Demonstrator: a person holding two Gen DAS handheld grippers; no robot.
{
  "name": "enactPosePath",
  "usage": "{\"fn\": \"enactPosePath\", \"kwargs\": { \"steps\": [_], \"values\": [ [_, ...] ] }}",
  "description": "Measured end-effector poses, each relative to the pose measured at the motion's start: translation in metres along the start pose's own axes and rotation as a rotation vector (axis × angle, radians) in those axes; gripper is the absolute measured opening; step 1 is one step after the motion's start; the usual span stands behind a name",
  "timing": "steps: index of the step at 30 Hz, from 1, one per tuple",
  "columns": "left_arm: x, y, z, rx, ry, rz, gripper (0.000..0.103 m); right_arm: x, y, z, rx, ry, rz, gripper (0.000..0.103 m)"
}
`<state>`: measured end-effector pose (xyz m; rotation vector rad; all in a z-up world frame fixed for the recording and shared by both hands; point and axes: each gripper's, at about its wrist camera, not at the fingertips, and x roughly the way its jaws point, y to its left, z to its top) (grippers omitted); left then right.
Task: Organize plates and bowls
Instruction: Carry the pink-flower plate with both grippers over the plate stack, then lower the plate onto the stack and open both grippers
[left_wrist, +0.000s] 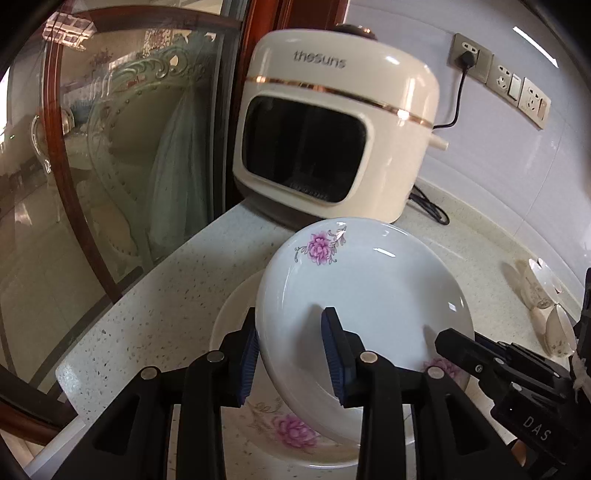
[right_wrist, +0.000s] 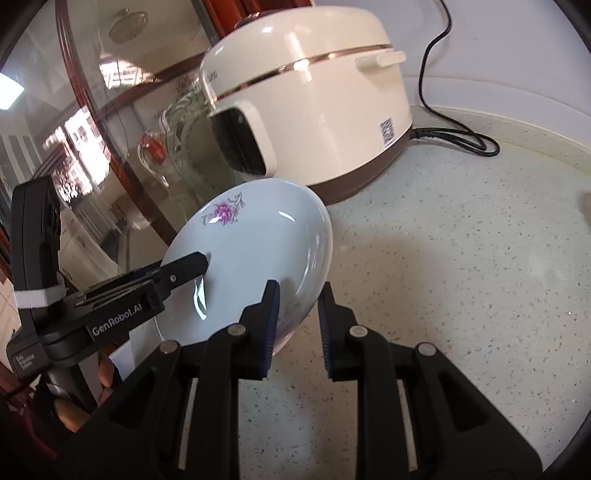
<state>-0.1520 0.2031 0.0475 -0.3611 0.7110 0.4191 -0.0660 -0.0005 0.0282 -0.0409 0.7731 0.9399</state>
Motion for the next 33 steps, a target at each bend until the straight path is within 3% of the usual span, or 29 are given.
{"fn": "enactPosePath", "kwargs": {
  "steps": [7, 14, 18, 23, 33],
  "values": [
    [0.005, 0.012, -0.007, -0.013, 0.016, 0.006, 0.034, 0.012, 0.009, -0.004, -0.055, 0.029, -0.03, 0.025],
    [0.005, 0.01, -0.005, 0.011, 0.014, 0.012, 0.039, 0.018, 0.03, -0.009, -0.171, 0.024, -0.12, 0.028],
    [0.005, 0.006, -0.008, 0.037, 0.002, 0.03, 0.04, 0.017, 0.028, -0.009, -0.174, 0.024, -0.116, 0.03],
    [0.005, 0.001, -0.012, 0.073, -0.003, 0.045, 0.043, 0.018, 0.037, -0.011, -0.215, 0.02, -0.135, 0.04],
    [0.002, -0.002, -0.017, 0.121, -0.015, 0.078, 0.044, 0.015, 0.037, -0.012, -0.219, 0.011, -0.132, 0.041]
  ]
}}
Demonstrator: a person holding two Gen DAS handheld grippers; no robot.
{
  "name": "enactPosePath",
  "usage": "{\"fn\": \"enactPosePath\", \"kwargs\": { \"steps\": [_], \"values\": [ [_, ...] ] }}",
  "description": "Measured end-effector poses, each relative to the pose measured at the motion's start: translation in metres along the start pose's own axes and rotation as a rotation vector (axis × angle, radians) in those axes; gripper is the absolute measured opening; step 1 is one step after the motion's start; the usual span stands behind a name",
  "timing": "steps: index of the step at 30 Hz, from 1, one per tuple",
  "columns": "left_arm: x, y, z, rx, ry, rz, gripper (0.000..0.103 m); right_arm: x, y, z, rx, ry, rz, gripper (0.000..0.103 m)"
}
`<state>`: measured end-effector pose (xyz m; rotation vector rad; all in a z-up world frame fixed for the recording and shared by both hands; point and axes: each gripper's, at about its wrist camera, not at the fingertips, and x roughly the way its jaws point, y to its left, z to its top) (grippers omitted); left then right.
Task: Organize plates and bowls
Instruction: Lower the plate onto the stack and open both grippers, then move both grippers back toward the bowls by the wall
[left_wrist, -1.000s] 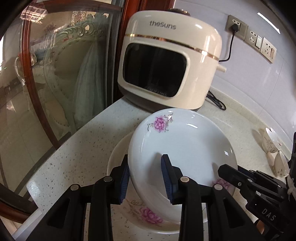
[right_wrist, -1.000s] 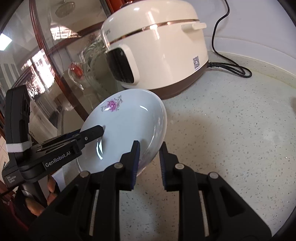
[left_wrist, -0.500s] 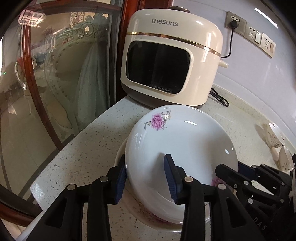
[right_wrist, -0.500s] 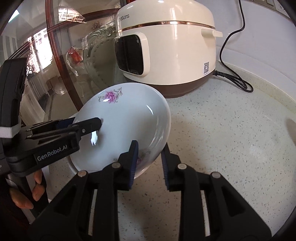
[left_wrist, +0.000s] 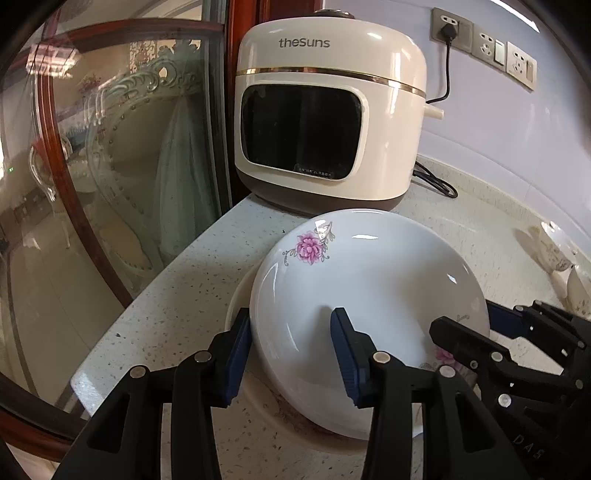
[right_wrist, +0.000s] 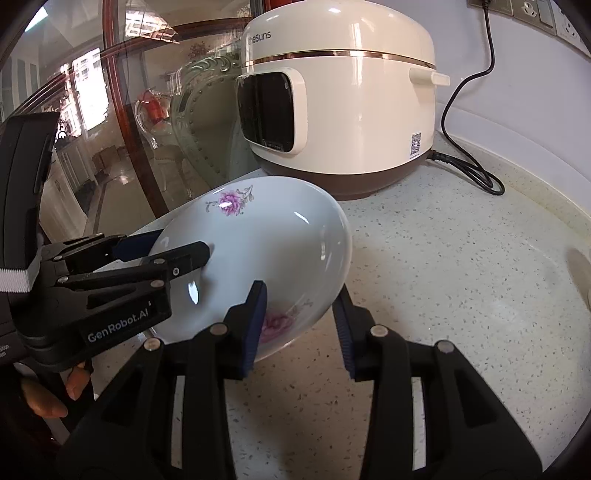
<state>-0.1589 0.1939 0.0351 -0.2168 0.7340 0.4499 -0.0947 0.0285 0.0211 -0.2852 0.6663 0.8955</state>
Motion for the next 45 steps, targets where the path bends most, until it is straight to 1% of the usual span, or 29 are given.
{"fn": "enactPosePath", "kwargs": {
  "steps": [2, 4, 6, 7, 10, 11, 12, 13, 14, 15, 16, 17, 18, 21, 24, 26, 28, 29, 31, 32, 34, 35, 37, 38, 41, 43, 44, 45],
  "values": [
    [0.0, -0.003, -0.001, 0.028, -0.004, 0.025, 0.046, 0.0, 0.004, 0.0, -0.013, 0.0, -0.011, 0.042],
    [0.0, -0.009, -0.003, 0.079, -0.004, 0.067, 0.047, -0.001, 0.009, 0.0, -0.039, -0.005, -0.024, 0.045],
    [-0.001, -0.016, -0.007, 0.119, -0.025, 0.101, 0.05, -0.001, 0.012, 0.0, -0.057, -0.004, -0.034, 0.046],
    [-0.002, -0.016, -0.007, 0.122, -0.029, 0.107, 0.05, -0.001, 0.012, 0.0, -0.063, -0.002, -0.036, 0.046],
    [0.0, -0.011, -0.005, 0.104, -0.023, 0.09, 0.051, -0.001, 0.012, 0.0, -0.067, -0.005, -0.04, 0.047],
    [-0.002, -0.01, -0.005, 0.098, -0.029, 0.092, 0.051, -0.002, 0.013, 0.0, -0.081, -0.012, -0.054, 0.048],
    [-0.005, -0.007, -0.004, 0.085, -0.044, 0.108, 0.054, -0.003, 0.015, 0.0, -0.094, -0.017, -0.068, 0.05],
    [-0.009, -0.005, -0.004, 0.072, -0.057, 0.119, 0.064, -0.004, 0.017, 0.0, -0.107, -0.025, -0.08, 0.053],
    [-0.012, -0.004, -0.003, 0.06, -0.069, 0.124, 0.068, -0.01, 0.021, 0.0, -0.132, -0.06, -0.096, 0.056],
    [-0.015, -0.003, -0.003, 0.05, -0.077, 0.127, 0.073, -0.015, 0.023, -0.001, -0.156, -0.101, -0.116, 0.064],
    [-0.018, -0.001, -0.002, 0.042, -0.088, 0.126, 0.075, -0.02, 0.025, -0.001, -0.178, -0.139, -0.149, 0.073],
    [-0.021, 0.0, -0.003, 0.038, -0.093, 0.127, 0.075, -0.025, 0.026, -0.001, -0.191, -0.174, -0.172, 0.077],
    [-0.023, 0.002, -0.002, 0.033, -0.101, 0.126, 0.077, -0.028, 0.025, -0.001, -0.186, -0.187, -0.16, 0.08],
    [-0.024, 0.002, -0.003, 0.027, -0.108, 0.114, 0.083, -0.031, 0.015, 0.0, -0.141, -0.192, -0.095, 0.08],
    [-0.027, -0.001, -0.004, 0.015, -0.119, 0.078, 0.084, -0.032, 0.008, -0.001, -0.119, -0.199, -0.091, 0.08],
    [-0.03, -0.004, -0.004, -0.012, -0.109, 0.069, 0.085, -0.036, 0.005, -0.001, -0.106, -0.214, -0.094, 0.08],
    [-0.029, -0.014, -0.004, -0.018, -0.089, 0.023, 0.086, -0.041, 0.0, 0.0, -0.094, -0.226, -0.117, 0.08],
    [-0.028, -0.019, -0.003, -0.011, -0.083, 0.005, 0.086, -0.049, -0.007, 0.001, -0.067, -0.236, -0.132, 0.08],
    [-0.031, -0.035, -0.003, 0.003, -0.076, -0.03, 0.086, -0.062, -0.02, -0.003, -0.02, -0.242, -0.122, 0.08],
    [-0.032, -0.045, -0.002, 0.01, -0.073, -0.067, 0.086, -0.073, -0.032, -0.007, 0.01, -0.25, -0.137, 0.08],
    [-0.036, -0.067, 0.0, 0.024, -0.07, -0.131, 0.087, -0.089, -0.047, -0.015, 0.028, -0.258, -0.183, 0.082],
    [-0.038, -0.075, 0.001, 0.03, -0.068, -0.154, 0.087, -0.101, -0.06, -0.024, 0.037, -0.261, -0.228, 0.083],
    [-0.037, -0.107, 0.0, 0.063, -0.045, -0.23, 0.089, -0.118, -0.08, -0.034, 0.058, -0.26, -0.287, 0.084],
    [-0.035, -0.123, 0.0, 0.083, -0.025, -0.268, 0.089, -0.131, -0.098, -0.045, 0.09, -0.258, -0.325, 0.084],
    [-0.025, -0.176, -0.002, 0.13, 0.048, -0.398, 0.089, -0.16, -0.141, -0.067, 0.197, -0.259, -0.383, 0.084],
    [-0.015, -0.209, -0.002, 0.137, 0.098, -0.467, 0.089, -0.183, -0.177, -0.084, 0.302, -0.273, -0.431, 0.084],
    [-0.009, -0.224, -0.002, 0.132, 0.121, -0.497, 0.089, -0.198, -0.202, -0.094, 0.384, -0.283, -0.455, 0.084],
    [-0.002, -0.241, 0.0, 0.124, 0.151, -0.525, 0.089, -0.209, -0.218, -0.102, 0.44, -0.293, -0.464, 0.084]
  ]
}}
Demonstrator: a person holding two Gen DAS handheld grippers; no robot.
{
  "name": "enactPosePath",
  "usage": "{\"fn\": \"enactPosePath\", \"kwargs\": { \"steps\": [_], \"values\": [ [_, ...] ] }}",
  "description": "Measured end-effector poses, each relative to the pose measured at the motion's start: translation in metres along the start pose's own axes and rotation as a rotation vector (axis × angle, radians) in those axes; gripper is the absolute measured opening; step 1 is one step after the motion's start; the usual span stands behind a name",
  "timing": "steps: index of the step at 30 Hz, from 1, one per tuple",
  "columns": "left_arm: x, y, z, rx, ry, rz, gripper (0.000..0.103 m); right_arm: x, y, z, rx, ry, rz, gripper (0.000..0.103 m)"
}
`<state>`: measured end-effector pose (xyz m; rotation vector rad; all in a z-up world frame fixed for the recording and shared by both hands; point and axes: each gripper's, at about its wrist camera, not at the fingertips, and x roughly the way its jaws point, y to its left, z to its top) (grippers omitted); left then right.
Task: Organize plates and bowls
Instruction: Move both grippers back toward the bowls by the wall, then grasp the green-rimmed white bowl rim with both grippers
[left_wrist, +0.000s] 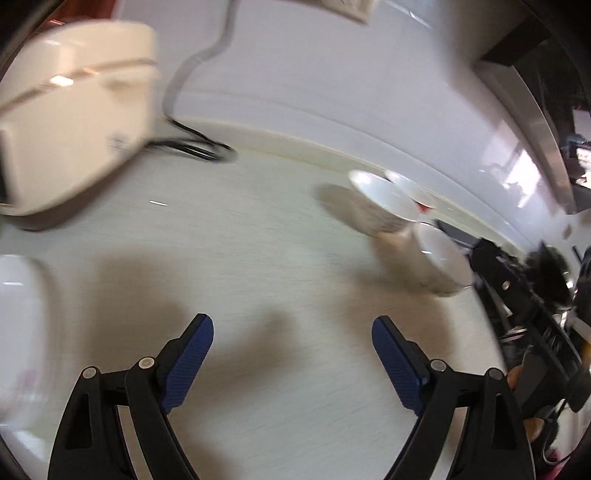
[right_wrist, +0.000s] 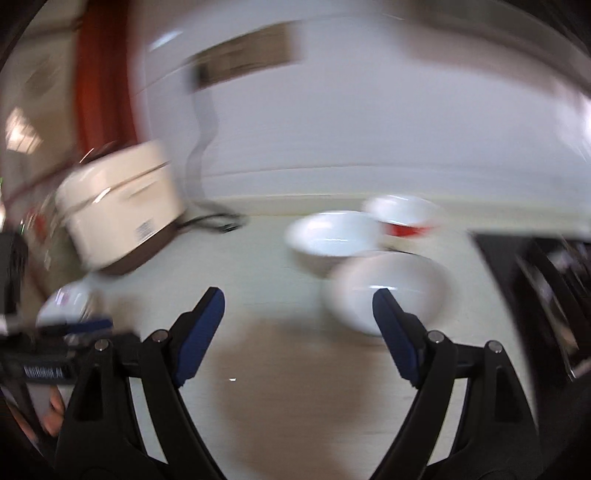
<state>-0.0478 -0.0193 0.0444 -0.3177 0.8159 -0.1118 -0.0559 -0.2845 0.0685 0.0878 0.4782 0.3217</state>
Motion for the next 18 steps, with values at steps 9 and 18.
{"fn": "enactPosePath", "kwargs": {
  "steps": [9, 18],
  "values": [
    [0.086, -0.07, 0.035, -0.131, 0.086, -0.155, 0.089, 0.018, -0.123, -0.002, 0.378, 0.075, -0.058, 0.084],
    [0.125, -0.107, 0.046, -0.097, 0.042, -0.025, 0.087, 0.032, -0.104, -0.001, 0.274, 0.13, -0.039, 0.082]
  ]
}}
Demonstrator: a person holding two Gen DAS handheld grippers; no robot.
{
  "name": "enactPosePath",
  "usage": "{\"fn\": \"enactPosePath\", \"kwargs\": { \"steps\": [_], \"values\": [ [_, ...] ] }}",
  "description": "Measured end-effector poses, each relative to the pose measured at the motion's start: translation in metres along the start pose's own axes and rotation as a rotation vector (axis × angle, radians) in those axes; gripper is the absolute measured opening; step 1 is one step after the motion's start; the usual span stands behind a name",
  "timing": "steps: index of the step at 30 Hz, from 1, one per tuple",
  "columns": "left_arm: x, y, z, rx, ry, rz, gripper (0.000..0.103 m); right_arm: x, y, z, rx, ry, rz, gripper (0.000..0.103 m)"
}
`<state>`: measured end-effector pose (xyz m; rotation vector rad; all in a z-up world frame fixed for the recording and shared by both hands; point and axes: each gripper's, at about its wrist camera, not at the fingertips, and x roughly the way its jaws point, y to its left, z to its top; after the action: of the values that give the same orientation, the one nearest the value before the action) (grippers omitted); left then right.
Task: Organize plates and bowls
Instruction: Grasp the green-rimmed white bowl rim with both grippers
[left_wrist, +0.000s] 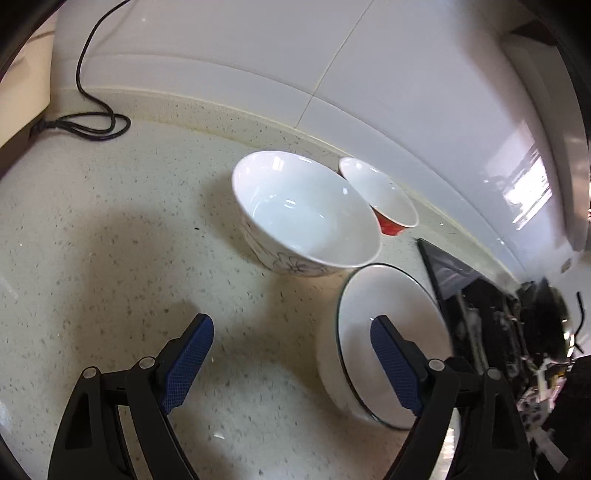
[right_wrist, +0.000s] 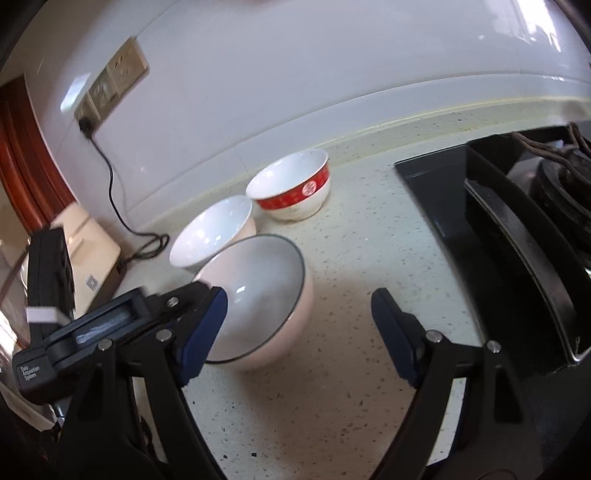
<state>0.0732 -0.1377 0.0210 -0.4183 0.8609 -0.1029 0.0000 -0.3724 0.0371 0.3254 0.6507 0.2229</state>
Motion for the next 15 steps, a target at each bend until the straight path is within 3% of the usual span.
{"fn": "enactPosePath", "kwargs": {
  "steps": [2, 4, 8, 10, 12, 15],
  "values": [
    [0.007, -0.003, -0.002, 0.032, 0.005, 0.033, 0.082, 0.007, 0.001, 0.0, -0.007, 0.019, -0.011, 0.08],
    [0.009, -0.005, -0.004, 0.069, -0.009, 0.063, 0.07, 0.018, 0.001, 0.001, 0.017, 0.057, -0.009, 0.067],
    [0.009, -0.008, -0.006, 0.088, -0.014, 0.019, 0.055, 0.035, -0.002, -0.001, 0.093, 0.142, 0.021, 0.048],
    [0.011, -0.015, -0.008, 0.131, -0.017, 0.002, 0.029, 0.031, 0.0, -0.002, 0.089, 0.123, 0.015, 0.038],
    [0.009, -0.023, -0.014, 0.174, -0.022, -0.014, 0.015, 0.027, 0.004, -0.005, 0.069, 0.094, 0.006, 0.033],
    [0.004, -0.028, -0.019, 0.192, -0.04, -0.005, 0.015, 0.024, 0.007, -0.008, 0.052, 0.079, -0.015, 0.026]
  ]
}}
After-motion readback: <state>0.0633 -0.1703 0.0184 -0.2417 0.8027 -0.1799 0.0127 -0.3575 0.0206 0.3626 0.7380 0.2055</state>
